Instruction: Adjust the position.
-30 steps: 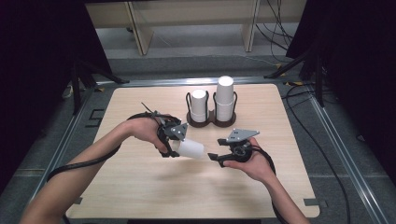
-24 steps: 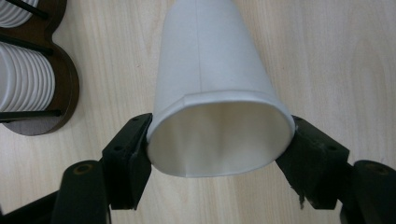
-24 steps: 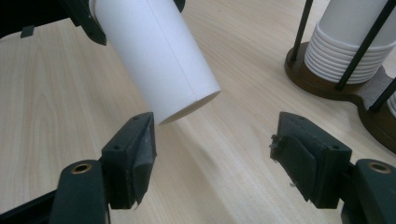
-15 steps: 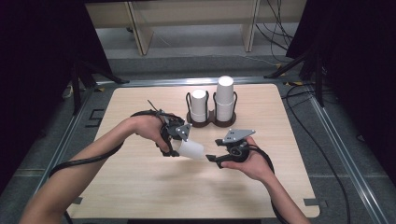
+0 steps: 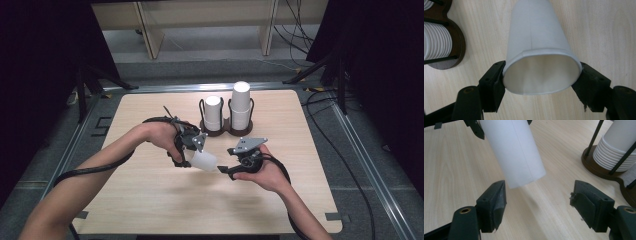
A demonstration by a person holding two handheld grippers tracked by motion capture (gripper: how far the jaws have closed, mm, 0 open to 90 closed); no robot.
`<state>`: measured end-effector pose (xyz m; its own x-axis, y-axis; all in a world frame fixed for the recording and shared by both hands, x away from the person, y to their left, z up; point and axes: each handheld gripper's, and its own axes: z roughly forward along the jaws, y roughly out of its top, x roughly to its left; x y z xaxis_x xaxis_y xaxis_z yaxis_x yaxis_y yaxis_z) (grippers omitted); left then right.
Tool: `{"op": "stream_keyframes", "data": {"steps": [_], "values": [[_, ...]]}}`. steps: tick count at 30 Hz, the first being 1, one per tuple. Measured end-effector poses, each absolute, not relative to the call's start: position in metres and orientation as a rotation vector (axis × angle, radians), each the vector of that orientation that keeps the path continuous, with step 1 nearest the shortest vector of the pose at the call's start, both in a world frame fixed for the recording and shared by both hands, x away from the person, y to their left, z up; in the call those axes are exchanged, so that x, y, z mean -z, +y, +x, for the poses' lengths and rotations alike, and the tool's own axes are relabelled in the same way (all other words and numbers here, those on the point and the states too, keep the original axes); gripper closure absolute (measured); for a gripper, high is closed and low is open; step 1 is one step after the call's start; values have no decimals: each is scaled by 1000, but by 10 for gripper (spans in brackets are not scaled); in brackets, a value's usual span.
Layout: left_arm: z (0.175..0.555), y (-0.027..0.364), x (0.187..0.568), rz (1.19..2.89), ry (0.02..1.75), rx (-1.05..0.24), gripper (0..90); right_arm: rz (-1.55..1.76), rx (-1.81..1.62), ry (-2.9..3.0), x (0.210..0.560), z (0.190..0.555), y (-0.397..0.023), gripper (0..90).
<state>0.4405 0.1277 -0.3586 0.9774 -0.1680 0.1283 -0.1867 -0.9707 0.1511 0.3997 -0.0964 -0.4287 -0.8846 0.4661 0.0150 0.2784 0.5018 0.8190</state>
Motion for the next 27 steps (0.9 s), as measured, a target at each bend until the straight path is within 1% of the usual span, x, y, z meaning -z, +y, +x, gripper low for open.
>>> {"op": "stream_keyframes", "data": {"steps": [10, 11, 15, 21, 27], "values": [[440, 121, 359, 2994, -298, -163, 300, 610, -1307, 2553, 425, 398, -88, 271], [440, 120, 359, 2999, -300, -160, 300, 558, -1317, 2538, 425, 400, -87, 270], [439, 118, 360, 3012, -314, -162, 300, 573, -1316, 2554, 426, 399, -82, 266], [437, 115, 359, 3021, -325, -168, 300, 491, -1297, 2557, 425, 400, -73, 263], [437, 114, 356, 3036, -337, -175, 300, 504, -1294, 2564, 426, 400, -69, 260]]}}
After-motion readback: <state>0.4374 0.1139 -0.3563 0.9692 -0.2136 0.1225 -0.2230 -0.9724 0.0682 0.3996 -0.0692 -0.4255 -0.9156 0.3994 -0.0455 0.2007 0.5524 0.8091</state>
